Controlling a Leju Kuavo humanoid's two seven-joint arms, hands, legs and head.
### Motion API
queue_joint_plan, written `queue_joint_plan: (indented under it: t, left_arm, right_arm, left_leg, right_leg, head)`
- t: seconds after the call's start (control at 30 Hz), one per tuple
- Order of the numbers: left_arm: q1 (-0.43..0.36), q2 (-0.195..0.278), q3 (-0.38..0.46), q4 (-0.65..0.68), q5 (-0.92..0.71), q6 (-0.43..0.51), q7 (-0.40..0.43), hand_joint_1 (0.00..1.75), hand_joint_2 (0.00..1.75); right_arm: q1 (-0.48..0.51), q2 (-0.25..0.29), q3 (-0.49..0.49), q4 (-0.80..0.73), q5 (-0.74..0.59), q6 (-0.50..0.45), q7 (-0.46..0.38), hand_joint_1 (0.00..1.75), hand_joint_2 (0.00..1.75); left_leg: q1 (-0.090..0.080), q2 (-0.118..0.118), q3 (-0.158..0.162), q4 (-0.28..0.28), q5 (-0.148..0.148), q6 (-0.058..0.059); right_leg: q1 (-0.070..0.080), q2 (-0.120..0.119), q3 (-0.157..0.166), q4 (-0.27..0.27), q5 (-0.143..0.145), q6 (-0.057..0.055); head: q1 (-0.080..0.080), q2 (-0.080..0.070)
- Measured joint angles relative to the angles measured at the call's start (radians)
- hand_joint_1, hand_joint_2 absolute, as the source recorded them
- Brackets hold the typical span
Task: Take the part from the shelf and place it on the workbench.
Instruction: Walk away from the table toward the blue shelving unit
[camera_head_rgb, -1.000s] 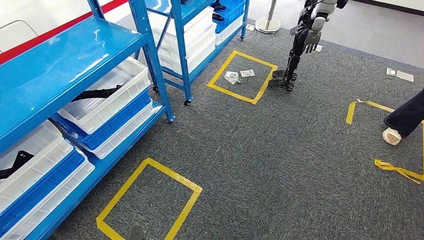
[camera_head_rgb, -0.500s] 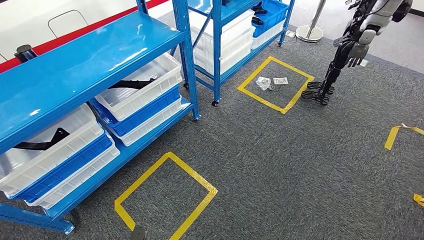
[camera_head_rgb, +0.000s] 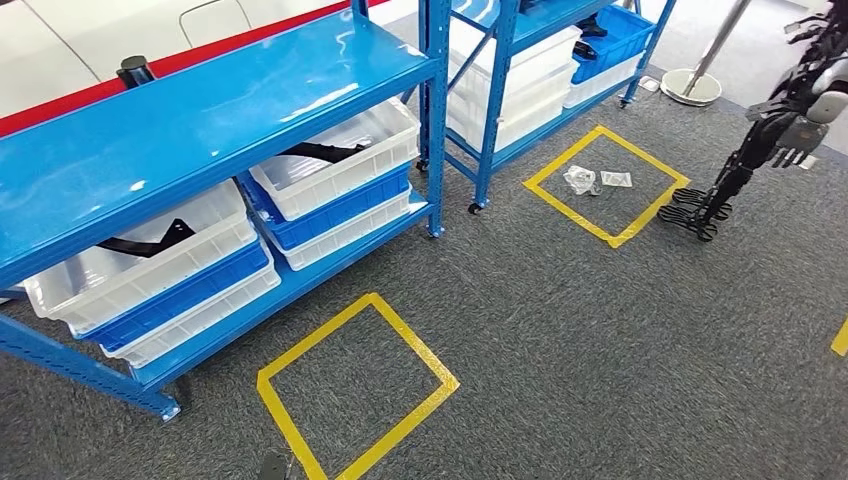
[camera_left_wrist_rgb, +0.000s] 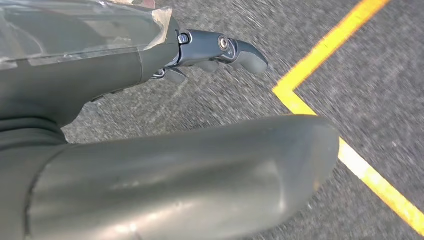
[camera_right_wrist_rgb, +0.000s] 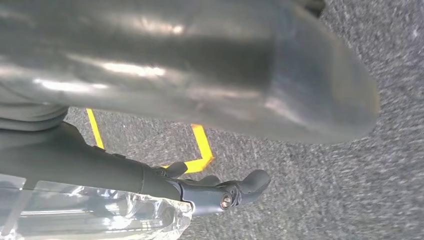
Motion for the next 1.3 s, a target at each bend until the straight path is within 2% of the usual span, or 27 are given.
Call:
queue_joint_plan:
  t: [0.07, 0.13, 0.2, 0.23, 0.27, 0.33, 0.37, 0.43, 0.5, 0.57, 0.63, 0.67, 0.7, 0.73, 0.77, 0.8, 0.83, 0.87, 0.93, 0.97, 1.03, 1.1, 1.17, 1.2, 1.23, 1.27, 1.3]
  left_arm:
    - [0.001, 0.000, 0.000, 0.000, -0.003, 0.005, 0.002, 0.00, 0.00]
    - [-0.003, -0.004, 0.000, 0.000, -0.006, 0.009, 0.004, 0.00, 0.00]
    - [-0.004, -0.007, 0.000, 0.000, -0.006, 0.011, 0.006, 0.00, 0.00]
    - [-0.002, -0.008, 0.000, 0.000, -0.006, 0.012, 0.007, 0.00, 0.00]
    - [0.000, -0.008, 0.000, 0.000, -0.006, 0.012, 0.008, 0.00, 0.00]
    - [0.001, -0.009, 0.000, 0.000, -0.007, 0.014, 0.010, 0.00, 0.00]
    - [0.001, -0.009, 0.000, 0.000, -0.007, 0.014, 0.012, 0.00, 0.00]
    - [0.000, -0.010, 0.000, 0.000, -0.008, 0.015, 0.013, 0.00, 0.00]
    - [0.002, -0.009, 0.000, 0.001, -0.009, 0.016, 0.014, 0.00, 0.00]
    - [0.005, -0.007, -0.001, 0.001, -0.009, 0.019, 0.015, 0.00, 0.00]
    - [0.002, -0.007, -0.001, 0.001, -0.009, 0.020, 0.015, 0.00, 0.00]
    - [0.001, -0.007, -0.001, 0.001, -0.009, 0.020, 0.015, 0.00, 0.00]
    - [0.000, -0.007, -0.001, 0.001, -0.009, 0.019, 0.015, 0.00, 0.00]
    - [0.002, -0.008, -0.001, 0.001, -0.009, 0.018, 0.016, 0.00, 0.00]
    - [0.003, -0.008, -0.001, 0.001, -0.009, 0.016, 0.016, 0.00, 0.00]
    - [0.003, -0.007, -0.001, 0.001, -0.009, 0.015, 0.017, 0.00, 0.00]
    - [0.002, -0.007, -0.001, 0.001, -0.010, 0.013, 0.017, 0.00, 0.00]
    - [0.000, -0.007, -0.001, 0.001, -0.010, 0.013, 0.018, 0.00, 0.00]
    - [-0.007, -0.006, -0.001, 0.001, -0.010, 0.012, 0.018, 0.00, 0.00]
    - [-0.009, -0.006, -0.001, 0.001, -0.011, 0.012, 0.019, 0.00, 0.00]
    - [-0.008, -0.006, -0.001, 0.001, -0.011, 0.012, 0.019, 0.00, 0.00]
    - [-0.009, -0.007, -0.001, 0.001, -0.012, 0.012, 0.019, 0.00, 0.00]
    - [-0.012, -0.010, -0.001, 0.001, -0.013, 0.010, 0.019, 0.00, 0.00]
    - [-0.012, -0.011, -0.001, 0.001, -0.014, 0.010, 0.019, 0.00, 0.00]
    - [-0.010, -0.012, -0.002, 0.001, -0.014, 0.009, 0.019, 0.00, 0.00]
    - [-0.008, -0.013, -0.002, 0.001, -0.014, 0.010, 0.019, 0.00, 0.00]
    - [-0.006, -0.013, -0.002, 0.001, -0.014, 0.010, 0.019, 0.00, 0.00]
  right_arm:
    - [-0.001, 0.000, 0.000, -0.001, -0.002, -0.001, 0.000, 0.00, 0.00]
    - [0.003, -0.001, 0.000, -0.001, -0.005, -0.002, 0.000, 0.00, 0.00]
    - [0.010, -0.002, 0.000, -0.001, -0.009, -0.002, 0.002, 0.00, 0.00]
    - [0.012, -0.003, 0.000, -0.001, -0.010, -0.002, 0.003, 0.00, 0.00]
    - [0.013, -0.004, 0.000, -0.001, -0.010, -0.003, 0.004, 0.00, 0.00]
    - [0.012, -0.006, 0.000, -0.001, -0.012, -0.003, 0.005, 0.00, 0.00]
    - [0.011, -0.006, 0.000, -0.001, -0.012, -0.004, 0.005, 0.00, 0.00]
    - [0.011, -0.004, 0.000, -0.001, -0.013, -0.005, 0.006, 0.00, 0.00]
    - [0.010, -0.003, 0.000, -0.001, -0.014, -0.007, 0.006, 0.00, 0.00]
    - [0.009, -0.003, 0.000, -0.001, -0.013, -0.008, 0.005, 0.00, 0.00]
    - [0.009, -0.002, 0.000, -0.001, -0.013, -0.008, 0.005, 0.00, 0.00]
    - [0.010, -0.003, 0.000, -0.001, -0.013, -0.008, 0.005, 0.00, 0.00]
    - [0.011, -0.004, 0.000, -0.001, -0.013, -0.008, 0.006, 0.00, 0.00]
    - [0.012, -0.006, 0.000, -0.001, -0.013, -0.007, 0.006, 0.00, 0.00]
    - [0.011, -0.007, 0.000, -0.001, -0.013, -0.007, 0.006, 0.00, 0.00]
    - [0.009, -0.008, 0.000, -0.001, -0.013, -0.006, 0.006, 0.00, 0.00]
    - [0.008, -0.007, 0.000, -0.001, -0.013, -0.006, 0.006, 0.00, 0.00]
    - [0.006, -0.007, 0.000, -0.001, -0.013, -0.006, 0.006, 0.00, 0.00]
    - [0.006, -0.006, 0.000, -0.001, -0.013, -0.007, 0.006, 0.00, 0.00]
    - [0.006, -0.006, 0.000, -0.001, -0.013, -0.007, 0.006, 0.00, 0.00]
    - [0.004, -0.005, 0.000, -0.002, -0.013, -0.008, 0.006, 0.00, 0.00]
    - [0.004, -0.006, 0.000, -0.003, -0.013, -0.008, 0.006, 0.00, 0.00]
    - [0.008, -0.009, 0.000, -0.003, -0.015, -0.009, 0.006, 0.00, 0.00]
    - [0.012, -0.010, 0.000, -0.002, -0.016, -0.009, 0.006, 0.00, 0.00]
    - [0.014, -0.012, 0.000, -0.002, -0.017, -0.009, 0.006, 0.00, 0.00]
    - [0.016, -0.013, 0.000, -0.002, -0.017, -0.009, 0.006, 0.00, 0.00]
    - [0.017, -0.015, 0.000, -0.002, -0.018, -0.009, 0.006, 0.00, 0.00]
  left_leg:
    - [0.008, -0.024, 0.006, -0.013, 0.010, 0.012]
    - [0.013, -0.051, 0.007, -0.018, 0.016, 0.019]
    - [0.013, -0.082, 0.005, -0.017, 0.017, 0.020]
    - [0.014, -0.097, 0.004, -0.016, 0.017, 0.019]
    - [0.016, -0.111, 0.004, -0.014, 0.017, 0.018]
    - [0.020, -0.138, 0.003, -0.006, 0.014, 0.009]
    - [0.020, -0.149, 0.001, 0.001, 0.011, 0.002]
    - [0.018, -0.166, -0.006, 0.007, 0.009, -0.011]
    - [0.019, -0.177, -0.012, 0.007, 0.012, -0.020]
    - [0.019, -0.144, -0.027, 0.035, -0.006, -0.028]
    - [0.018, -0.085, -0.077, 0.141, -0.064, -0.034]
    - [0.018, -0.067, -0.112, 0.211, -0.096, -0.036]
    - [0.018, -0.059, -0.141, 0.269, -0.117, -0.037]
    - [0.018, -0.056, -0.155, 0.298, -0.120, -0.035]
    - [0.017, -0.053, -0.150, 0.288, -0.105, -0.032]
    - [0.016, -0.048, -0.125, 0.240, -0.076, -0.025]
    - [0.012, -0.032, -0.088, 0.171, -0.043, -0.016]
    - [0.005, -0.003, -0.051, 0.104, -0.021, -0.005]
    - [-0.010, 0.036, -0.013, 0.029, -0.006, 0.009]
    - [-0.016, 0.038, -0.012, 0.021, -0.009, 0.011]
    - [-0.013, 0.009, -0.008, 0.010, -0.001, 0.016]
    - [-0.004, -0.018, 0.000, -0.005, 0.010, 0.025]
    - [0.001, -0.048, 0.000, -0.009, 0.015, 0.030]
    - [0.002, -0.065, -0.001, -0.009, 0.016, 0.031]
    - [0.003, -0.081, -0.001, -0.008, 0.017, 0.030]
    - [0.004, -0.097, -0.001, -0.007, 0.017, 0.029]
    - [0.007, -0.112, -0.001, -0.005, 0.017, 0.026]
  right_leg:
    - [-0.002, 0.039, -0.012, 0.035, -0.023, 0.005]
    - [-0.005, 0.100, -0.064, 0.147, -0.075, 0.002]
    - [-0.009, 0.122, -0.120, 0.261, -0.112, 0.003]
    - [-0.011, 0.125, -0.128, 0.271, -0.109, 0.010]
    - [-0.014, 0.128, -0.117, 0.240, -0.088, 0.021]
    - [-0.024, 0.149, -0.058, 0.109, -0.029, 0.044]
    - [-0.028, 0.163, -0.033, 0.053, -0.009, 0.047]
    - [-0.027, 0.178, -0.015, 0.015, 0.001, 0.035]
    - [-0.026, 0.163, -0.014, 0.016, 0.005, 0.017]
    - [-0.028, 0.146, -0.014, 0.015, 0.009, 0.004]
    - [-0.025, 0.125, -0.015, 0.014, 0.008, -0.007]
    - [-0.022, 0.111, -0.015, 0.014, 0.007, -0.012]
    - [-0.019, 0.097, -0.015, 0.014, 0.006, -0.015]
    - [-0.016, 0.084, -0.015, 0.014, 0.004, -0.016]
    - [-0.013, 0.072, -0.014, 0.014, 0.003, -0.018]
    - [-0.011, 0.061, -0.012, 0.014, 0.002, -0.020]
    - [-0.009, 0.052, -0.009, 0.014, 0.000, -0.021]
    - [-0.004, 0.041, -0.007, 0.015, -0.003, -0.020]
    - [0.001, 0.022, -0.003, 0.015, -0.008, -0.015]
    - [0.003, 0.010, -0.001, 0.014, -0.010, -0.012]
    - [0.004, 0.000, 0.004, 0.014, -0.014, -0.004]
    - [0.003, 0.047, -0.014, 0.058, -0.040, 0.001]
    - [-0.002, 0.108, -0.070, 0.174, -0.089, -0.001]
    - [-0.004, 0.119, -0.101, 0.235, -0.108, 0.000]
    - [-0.007, 0.124, -0.122, 0.272, -0.115, 0.004]
    - [-0.010, 0.126, -0.128, 0.274, -0.106, 0.013]
    - [-0.014, 0.129, -0.114, 0.235, -0.080, 0.024]
  head:
    - [0.003, 0.000]
    - [0.008, 0.000]
    - [0.010, 0.000]
    - [0.010, 0.000]
    - [0.010, 0.000]
    - [0.010, 0.000]
    - [0.012, 0.000]
    - [0.014, 0.000]
    - [0.014, 0.000]
    - [0.009, 0.000]
    - [0.001, 0.000]
    - [-0.001, 0.000]
    - [-0.001, 0.000]
    - [-0.001, 0.000]
    - [-0.001, 0.000]
    - [-0.002, 0.000]
    - [-0.002, 0.000]
    - [-0.001, 0.000]
    - [-0.001, 0.000]
    - [0.000, 0.000]
    - [-0.001, 0.000]
    - [0.002, 0.000]
    - [0.006, 0.000]
    - [0.007, 0.000]
    - [0.007, 0.000]
    - [0.007, 0.000]
    - [0.007, 0.000]
